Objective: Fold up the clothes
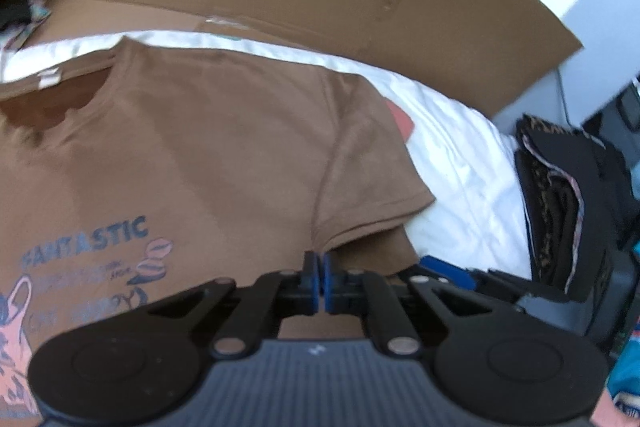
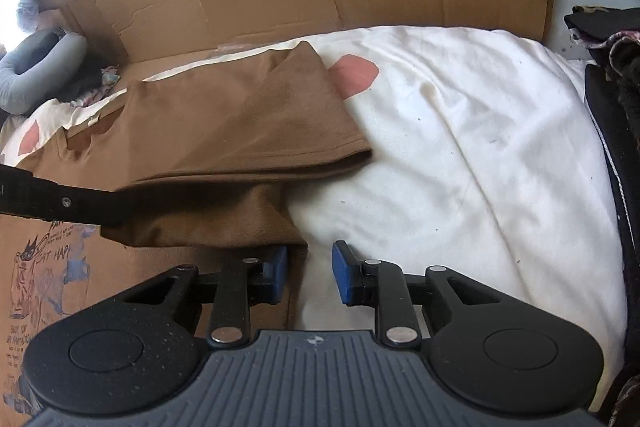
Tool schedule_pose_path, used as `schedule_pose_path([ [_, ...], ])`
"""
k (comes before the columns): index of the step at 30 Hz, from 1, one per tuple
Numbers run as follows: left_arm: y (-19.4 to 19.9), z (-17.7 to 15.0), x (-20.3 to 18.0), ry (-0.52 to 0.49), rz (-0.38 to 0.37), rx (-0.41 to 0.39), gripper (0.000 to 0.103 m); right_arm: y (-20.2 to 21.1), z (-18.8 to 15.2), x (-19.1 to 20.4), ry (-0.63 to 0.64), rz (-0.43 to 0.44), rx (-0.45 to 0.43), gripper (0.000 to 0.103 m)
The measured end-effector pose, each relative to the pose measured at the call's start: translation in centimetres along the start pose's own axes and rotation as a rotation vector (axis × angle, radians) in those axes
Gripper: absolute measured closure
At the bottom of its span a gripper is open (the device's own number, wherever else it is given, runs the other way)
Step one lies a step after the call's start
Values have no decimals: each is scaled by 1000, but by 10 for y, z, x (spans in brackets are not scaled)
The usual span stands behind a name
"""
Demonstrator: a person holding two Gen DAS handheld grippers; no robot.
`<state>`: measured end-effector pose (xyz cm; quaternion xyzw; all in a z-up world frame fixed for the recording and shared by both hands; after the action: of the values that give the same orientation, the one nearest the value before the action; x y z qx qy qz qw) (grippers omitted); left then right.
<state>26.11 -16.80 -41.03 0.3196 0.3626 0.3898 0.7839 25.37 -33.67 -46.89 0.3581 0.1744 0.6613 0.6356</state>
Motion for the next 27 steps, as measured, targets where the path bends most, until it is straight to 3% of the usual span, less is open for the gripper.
schedule_pose_path([
  [13,-17,-32,27,124,69,30,102,0,-3,1,44,3,0,74],
  [16,-21,-37,27,91,93,50,101,-1,-2,1,53,4,5,74],
  [19,-17,-29,20,24,89,85,89,-2,-1,-1,32,16,18,74],
  [27,0,2,6,-110,20,57,88,6,1,-12,-41,61,72,73],
])
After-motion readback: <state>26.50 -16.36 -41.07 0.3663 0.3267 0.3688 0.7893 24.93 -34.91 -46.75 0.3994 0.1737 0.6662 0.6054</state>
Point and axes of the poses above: each gripper's, at about its wrist camera, not at the fingertips, and y roughly against the way its jaws point, x to its left, z to its top, the point moved 5 cm from there along -y, roughly the way its jaws point, and after that the axes turned 8 degrees about -x, right-handed, at the moved point
